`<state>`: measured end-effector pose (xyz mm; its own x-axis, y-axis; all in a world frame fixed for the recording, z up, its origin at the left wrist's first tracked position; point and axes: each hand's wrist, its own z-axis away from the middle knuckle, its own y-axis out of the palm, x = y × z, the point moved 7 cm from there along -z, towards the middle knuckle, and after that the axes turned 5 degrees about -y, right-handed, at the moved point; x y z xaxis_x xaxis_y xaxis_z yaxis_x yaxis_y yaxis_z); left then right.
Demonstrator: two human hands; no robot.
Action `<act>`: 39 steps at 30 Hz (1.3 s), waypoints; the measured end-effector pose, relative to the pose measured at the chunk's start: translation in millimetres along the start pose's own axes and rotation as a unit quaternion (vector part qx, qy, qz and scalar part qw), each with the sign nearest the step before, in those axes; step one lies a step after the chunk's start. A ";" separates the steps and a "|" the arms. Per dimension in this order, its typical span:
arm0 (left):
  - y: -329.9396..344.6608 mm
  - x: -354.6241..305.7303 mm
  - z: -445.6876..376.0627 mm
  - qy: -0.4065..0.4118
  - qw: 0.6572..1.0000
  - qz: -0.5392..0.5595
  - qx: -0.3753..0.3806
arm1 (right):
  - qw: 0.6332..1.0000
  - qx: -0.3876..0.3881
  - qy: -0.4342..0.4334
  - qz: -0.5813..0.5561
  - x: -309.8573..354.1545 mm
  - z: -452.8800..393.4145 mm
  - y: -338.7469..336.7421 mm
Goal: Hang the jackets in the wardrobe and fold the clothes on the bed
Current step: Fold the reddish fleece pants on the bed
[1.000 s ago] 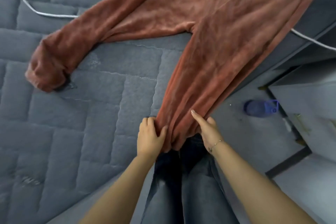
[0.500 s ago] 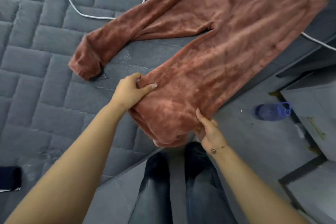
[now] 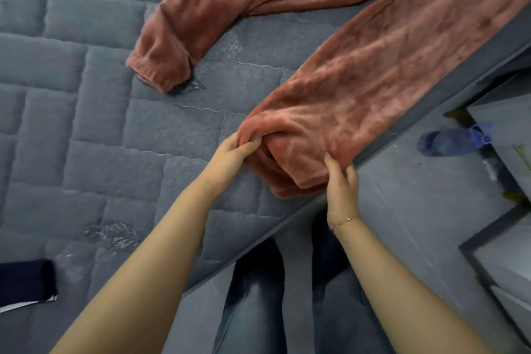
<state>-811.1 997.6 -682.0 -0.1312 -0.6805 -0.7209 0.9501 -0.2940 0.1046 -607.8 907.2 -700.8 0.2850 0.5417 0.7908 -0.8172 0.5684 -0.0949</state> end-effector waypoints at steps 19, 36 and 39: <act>-163.0 77.0 78.1 -0.137 0.976 0.071 -0.153 | 0.971 0.131 0.199 -0.010 -80.8 77.7 88.4; -144.2 1.2 78.8 -0.023 0.921 -0.004 -0.388 | 0.960 0.112 0.039 0.252 23.9 61.5 89.0; -143.6 -41.0 41.6 -0.023 0.931 0.046 -0.362 | 0.946 0.193 0.028 0.259 64.4 16.2 138.6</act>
<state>-954.0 1039.8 -639.1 -0.0359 -0.7139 -0.6993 0.8970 0.2855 -0.3374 -710.9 1010.8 -653.2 -0.1860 0.7233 0.6650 -0.9735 -0.0441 -0.2244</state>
